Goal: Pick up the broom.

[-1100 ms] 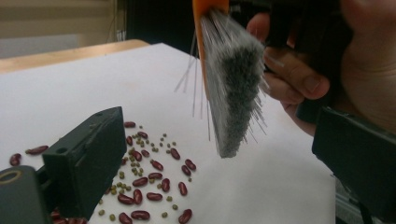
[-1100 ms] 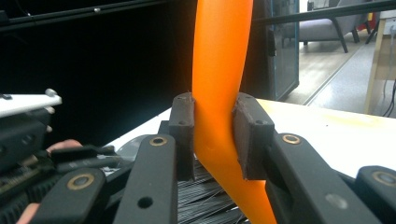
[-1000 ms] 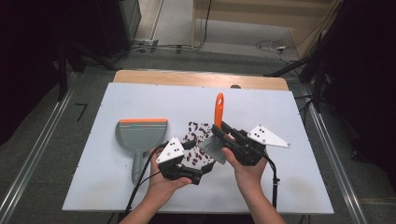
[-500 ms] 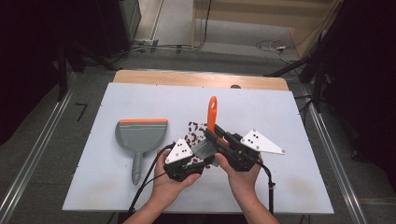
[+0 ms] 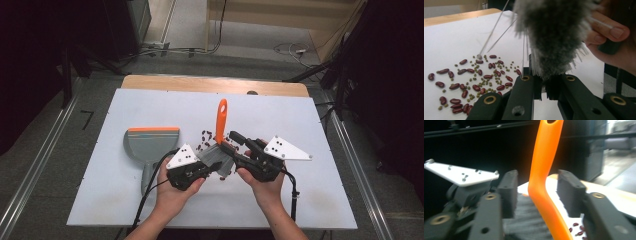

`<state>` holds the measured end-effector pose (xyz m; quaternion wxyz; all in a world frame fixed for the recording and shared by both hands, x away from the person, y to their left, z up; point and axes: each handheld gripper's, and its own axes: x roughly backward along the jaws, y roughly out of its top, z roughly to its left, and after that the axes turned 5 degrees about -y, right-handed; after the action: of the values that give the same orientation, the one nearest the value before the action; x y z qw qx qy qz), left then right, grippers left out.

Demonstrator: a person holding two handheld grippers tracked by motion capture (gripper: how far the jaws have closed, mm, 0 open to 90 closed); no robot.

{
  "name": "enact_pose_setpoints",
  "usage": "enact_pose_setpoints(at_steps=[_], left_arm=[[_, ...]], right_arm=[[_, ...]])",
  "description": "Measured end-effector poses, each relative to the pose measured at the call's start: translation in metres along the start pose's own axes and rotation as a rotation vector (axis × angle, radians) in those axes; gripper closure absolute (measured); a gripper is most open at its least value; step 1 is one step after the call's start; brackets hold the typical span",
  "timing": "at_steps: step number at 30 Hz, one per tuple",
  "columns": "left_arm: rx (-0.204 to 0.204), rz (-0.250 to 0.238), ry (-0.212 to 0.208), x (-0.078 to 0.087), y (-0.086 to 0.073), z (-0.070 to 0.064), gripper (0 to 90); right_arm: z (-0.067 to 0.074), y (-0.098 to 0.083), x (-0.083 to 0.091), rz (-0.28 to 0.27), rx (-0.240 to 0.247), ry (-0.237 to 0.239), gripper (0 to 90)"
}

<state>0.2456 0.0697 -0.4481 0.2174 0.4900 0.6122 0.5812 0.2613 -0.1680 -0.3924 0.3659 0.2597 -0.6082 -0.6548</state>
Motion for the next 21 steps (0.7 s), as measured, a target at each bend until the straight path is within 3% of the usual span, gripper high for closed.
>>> enact_pose_setpoints(at_steps=[4, 7, 9, 10, 15, 16, 19, 20, 21], left_arm=[[-0.022, 0.003, -0.023, 0.009, 0.003, 0.006, 85.9], [-0.040, 0.005, -0.091, 0.016, 0.006, 0.012, 86.0], [-0.049, 0.008, -0.112, 0.018, 0.007, 0.012, 86.0], [-0.066, 0.015, -0.140, 0.020, 0.008, 0.013, 86.0], [-0.076, 0.028, -0.190, 0.022, 0.009, 0.015, 85.9], [-0.077, 0.035, -0.216, 0.022, 0.008, 0.015, 85.9], [-0.083, 0.031, -0.243, 0.022, 0.008, 0.015, 85.9], [-0.086, 0.020, -0.274, 0.022, 0.008, 0.014, 85.9], [-0.086, 0.020, -0.274, 0.022, 0.008, 0.014, 86.0]], right_arm=[[-0.015, 0.001, 0.001, 0.072, -0.003, 0.101, 44.0], [-0.024, -0.002, 0.001, 0.109, 0.002, 0.164, 44.1], [-0.028, -0.005, 0.000, 0.130, -0.002, 0.197, 44.2], [-0.031, -0.007, -0.001, 0.137, -0.007, 0.214, 44.5], [-0.037, -0.015, -0.003, 0.147, -0.025, 0.299, 48.9], [-0.038, -0.016, -0.003, 0.145, -0.031, 0.316, 49.8], [-0.039, -0.019, -0.005, 0.152, -0.044, 0.351, 51.1], [-0.040, -0.021, -0.006, 0.167, -0.043, 0.387, 53.0], [-0.039, -0.022, -0.007, 0.173, -0.045, 0.401, 53.9]])
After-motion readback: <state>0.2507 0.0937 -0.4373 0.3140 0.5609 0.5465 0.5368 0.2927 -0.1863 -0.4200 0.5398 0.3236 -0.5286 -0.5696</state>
